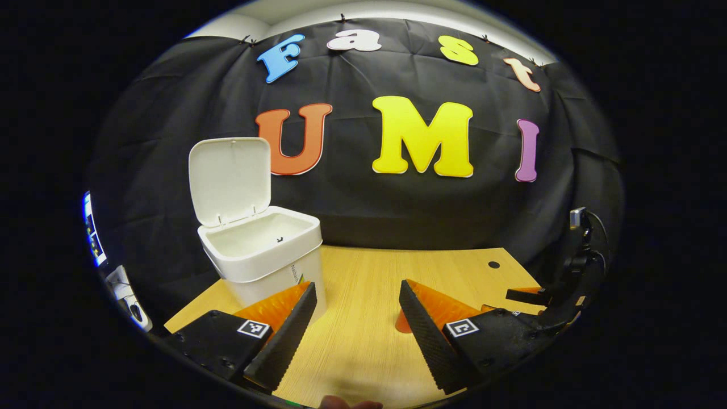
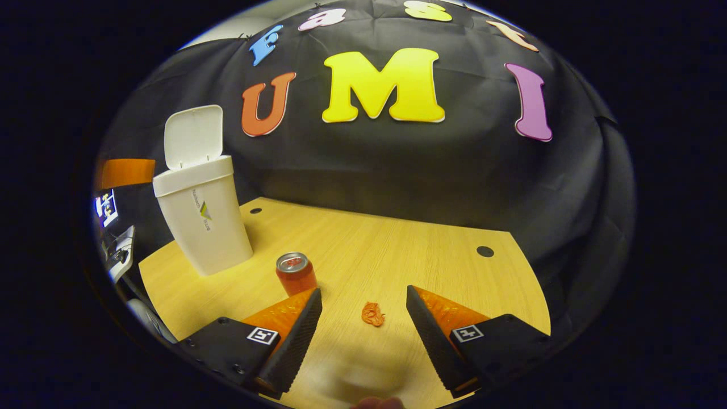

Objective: Press the lid of the desktop garbage bin to open it, pick up the crumpled paper on the desktop and throw it into the bin, then pick up the pop can on the desktop and drop it into the bin, and finally close the garbage bin lid.

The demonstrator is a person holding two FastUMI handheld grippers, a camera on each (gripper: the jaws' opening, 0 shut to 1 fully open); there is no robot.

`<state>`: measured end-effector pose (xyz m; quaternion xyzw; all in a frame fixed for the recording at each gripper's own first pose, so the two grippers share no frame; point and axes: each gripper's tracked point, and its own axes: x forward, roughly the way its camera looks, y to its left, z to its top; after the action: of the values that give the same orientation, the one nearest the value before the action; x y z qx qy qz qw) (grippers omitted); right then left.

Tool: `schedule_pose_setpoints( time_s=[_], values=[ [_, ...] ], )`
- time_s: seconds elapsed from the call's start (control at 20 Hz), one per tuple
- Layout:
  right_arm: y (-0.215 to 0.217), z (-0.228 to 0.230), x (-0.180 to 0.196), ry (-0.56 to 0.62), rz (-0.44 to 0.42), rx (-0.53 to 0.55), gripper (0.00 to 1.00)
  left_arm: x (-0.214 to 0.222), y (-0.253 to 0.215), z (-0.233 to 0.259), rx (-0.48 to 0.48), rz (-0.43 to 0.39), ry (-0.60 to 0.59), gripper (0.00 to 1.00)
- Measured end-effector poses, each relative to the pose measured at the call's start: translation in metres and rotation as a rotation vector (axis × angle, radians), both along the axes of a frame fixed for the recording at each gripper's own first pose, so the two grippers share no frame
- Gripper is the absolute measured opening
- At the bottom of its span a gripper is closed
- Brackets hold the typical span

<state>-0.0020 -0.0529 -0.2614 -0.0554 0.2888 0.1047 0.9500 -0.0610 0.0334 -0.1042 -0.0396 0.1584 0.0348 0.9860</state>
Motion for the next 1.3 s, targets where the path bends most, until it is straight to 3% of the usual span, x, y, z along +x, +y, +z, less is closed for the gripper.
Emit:
schedule_pose_setpoints(
  time_s=[0.3, 0.6, 0.9, 1.1, 1.3],
  values=[
    [0.000, -0.062, 0.022, 0.118, 0.046, -0.048, 0.95, -0.023, 0.018, -0.003, 0.007, 0.048, 0.017, 0.96],
    [-0.003, -0.113, 0.035, 0.240, 0.022, -0.073, 0.96, -0.045, 0.044, -0.005, 0.014, 0.121, 0.035, 0.96],
    [-0.003, -0.133, 0.044, 0.281, 0.013, -0.083, 0.94, -0.065, 0.066, -0.007, 0.019, 0.192, 0.051, 0.96],
    [-0.004, -0.142, 0.045, 0.302, 0.006, -0.075, 0.95, -0.071, 0.072, -0.002, 0.036, 0.207, 0.032, 0.96],
    [-0.007, -0.149, 0.041, 0.323, 0.016, -0.100, 0.90, -0.072, 0.075, -0.001, 0.025, 0.214, 0.025, 0.96]
  ],
)
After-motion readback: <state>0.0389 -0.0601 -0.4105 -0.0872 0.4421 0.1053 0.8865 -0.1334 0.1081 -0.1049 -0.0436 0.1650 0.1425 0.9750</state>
